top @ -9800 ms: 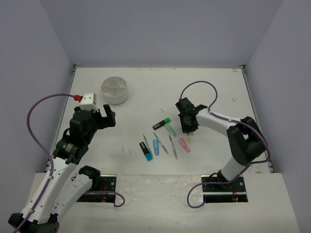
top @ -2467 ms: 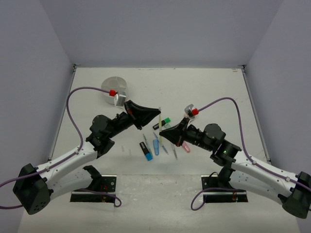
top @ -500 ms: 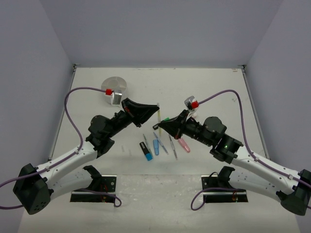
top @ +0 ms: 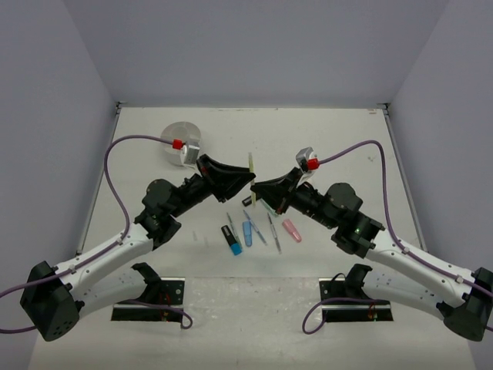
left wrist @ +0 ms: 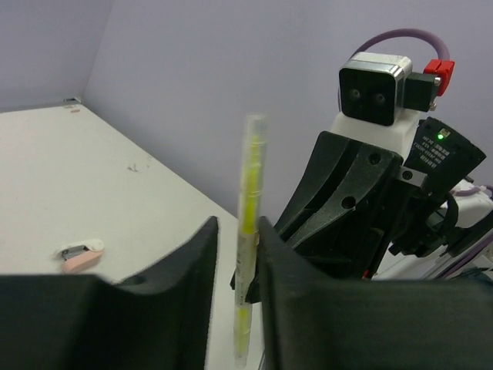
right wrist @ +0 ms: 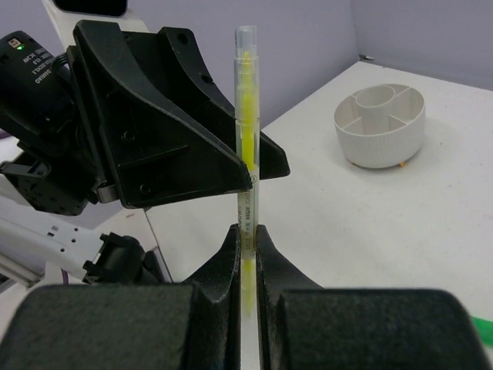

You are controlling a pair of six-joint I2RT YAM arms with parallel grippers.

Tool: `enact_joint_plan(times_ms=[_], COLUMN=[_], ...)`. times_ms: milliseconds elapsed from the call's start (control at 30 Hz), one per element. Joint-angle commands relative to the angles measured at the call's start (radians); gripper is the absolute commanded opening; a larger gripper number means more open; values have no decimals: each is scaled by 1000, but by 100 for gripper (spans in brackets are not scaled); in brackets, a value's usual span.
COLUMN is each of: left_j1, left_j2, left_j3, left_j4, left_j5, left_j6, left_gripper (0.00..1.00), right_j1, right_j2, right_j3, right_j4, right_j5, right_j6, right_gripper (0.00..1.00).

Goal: Sort the stationery into containers
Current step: Close the pen cap on the pen.

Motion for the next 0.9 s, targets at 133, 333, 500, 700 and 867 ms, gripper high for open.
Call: enact_joint_plan(times_ms=[133, 333, 500, 700, 867], left_j1=[2, 2, 2, 2, 3], left_j2=[6, -3, -12, -28, -39], left_j3=[75, 68, 71, 121, 203], left_j4=[18, 96, 75, -39, -124], left_j5=[101, 229, 206, 128, 157], left_j6=[78, 95, 92, 156, 206], left_gripper=[0, 0, 0, 78, 81], right_j1=[4, 4, 4, 4, 5], right_j2=[-1, 56, 67, 56, 62], right_j3=[28, 76, 102, 92, 71], right_j4=[56, 15, 8, -19, -43], right_j5=[-57, -135, -129, -135, -222], right_j6=[-53, -69, -70, -98, -129], right_gripper=[1, 22, 6, 0, 0])
